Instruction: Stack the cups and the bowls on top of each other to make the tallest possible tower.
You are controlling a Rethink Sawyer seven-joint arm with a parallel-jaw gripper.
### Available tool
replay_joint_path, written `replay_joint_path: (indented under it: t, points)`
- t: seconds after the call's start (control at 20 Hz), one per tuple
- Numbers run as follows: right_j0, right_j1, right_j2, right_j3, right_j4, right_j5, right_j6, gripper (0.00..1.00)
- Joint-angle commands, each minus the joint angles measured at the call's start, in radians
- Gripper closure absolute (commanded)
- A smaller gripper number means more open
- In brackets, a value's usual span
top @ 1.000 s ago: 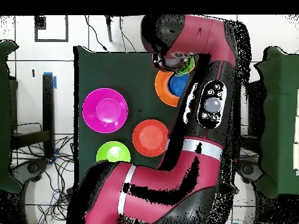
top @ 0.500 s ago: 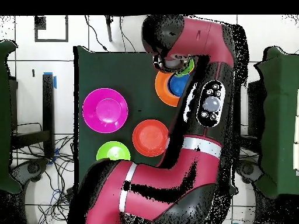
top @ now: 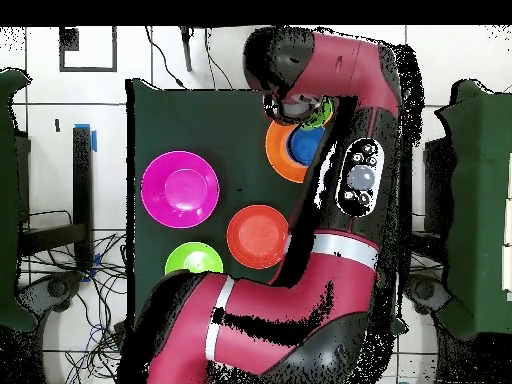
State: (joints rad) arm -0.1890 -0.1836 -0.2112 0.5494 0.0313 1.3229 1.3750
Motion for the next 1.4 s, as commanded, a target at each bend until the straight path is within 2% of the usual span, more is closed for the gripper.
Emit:
replay_joint_path:
  t: [0.05, 0.7, 1.4]
  points:
    - [-0.01, 0.028, 0.074, 0.079, -0.017, -0.024, 0.05, 1.0]
    - [-0.011, -0.001, 0.062, 0.112, -0.02, -0.001, 0.044, 1.0]
    - [-0.013, -0.028, 0.071, 0.223, -0.028, -0.119, 0.052, 1.0]
